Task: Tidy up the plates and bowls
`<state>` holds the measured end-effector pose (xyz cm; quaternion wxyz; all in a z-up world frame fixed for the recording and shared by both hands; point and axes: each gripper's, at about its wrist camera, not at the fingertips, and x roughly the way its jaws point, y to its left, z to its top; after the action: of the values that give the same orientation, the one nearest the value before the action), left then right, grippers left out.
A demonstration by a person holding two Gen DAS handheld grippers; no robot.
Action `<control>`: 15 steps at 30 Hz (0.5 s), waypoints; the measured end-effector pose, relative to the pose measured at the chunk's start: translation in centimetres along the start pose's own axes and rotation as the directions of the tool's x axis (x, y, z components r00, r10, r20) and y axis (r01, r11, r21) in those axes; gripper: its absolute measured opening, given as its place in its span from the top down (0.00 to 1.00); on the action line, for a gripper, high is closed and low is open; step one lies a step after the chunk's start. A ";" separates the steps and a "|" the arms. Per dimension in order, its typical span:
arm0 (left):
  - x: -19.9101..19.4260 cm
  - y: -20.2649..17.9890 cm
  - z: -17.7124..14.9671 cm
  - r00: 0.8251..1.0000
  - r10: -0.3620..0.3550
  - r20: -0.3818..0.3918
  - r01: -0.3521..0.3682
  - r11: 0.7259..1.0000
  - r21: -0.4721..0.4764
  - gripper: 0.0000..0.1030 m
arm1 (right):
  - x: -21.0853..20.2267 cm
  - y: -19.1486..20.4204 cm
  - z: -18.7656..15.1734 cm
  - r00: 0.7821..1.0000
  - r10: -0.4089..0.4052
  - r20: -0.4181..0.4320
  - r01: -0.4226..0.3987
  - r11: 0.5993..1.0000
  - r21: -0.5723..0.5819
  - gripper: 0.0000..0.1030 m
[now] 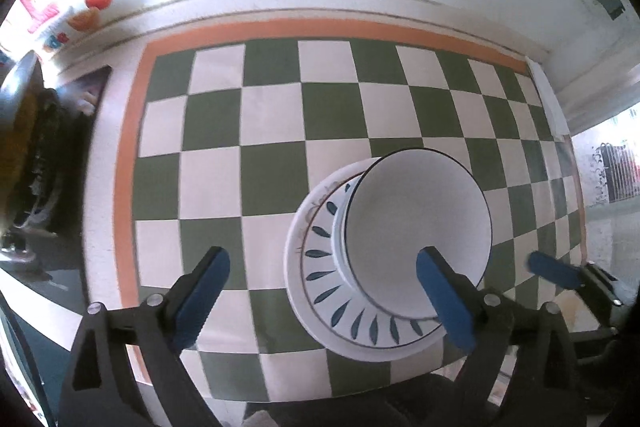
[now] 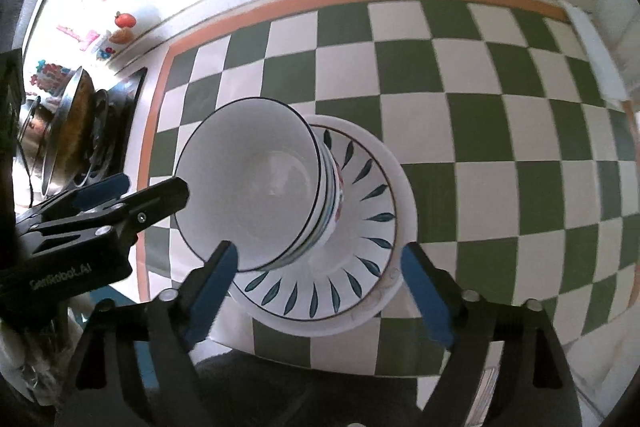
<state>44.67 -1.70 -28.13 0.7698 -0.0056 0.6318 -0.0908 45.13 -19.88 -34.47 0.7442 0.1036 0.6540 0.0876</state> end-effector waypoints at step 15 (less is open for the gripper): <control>-10.2 -1.3 -5.9 0.960 0.024 0.278 -0.027 1.000 0.006 0.02 | -10.4 1.5 -6.8 0.955 -0.099 0.280 0.094 0.995 0.029 0.06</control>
<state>36.82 -0.86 -19.21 0.8519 -0.0066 0.5171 -0.0823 37.01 -20.91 -24.98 0.8323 0.0886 0.5464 0.0305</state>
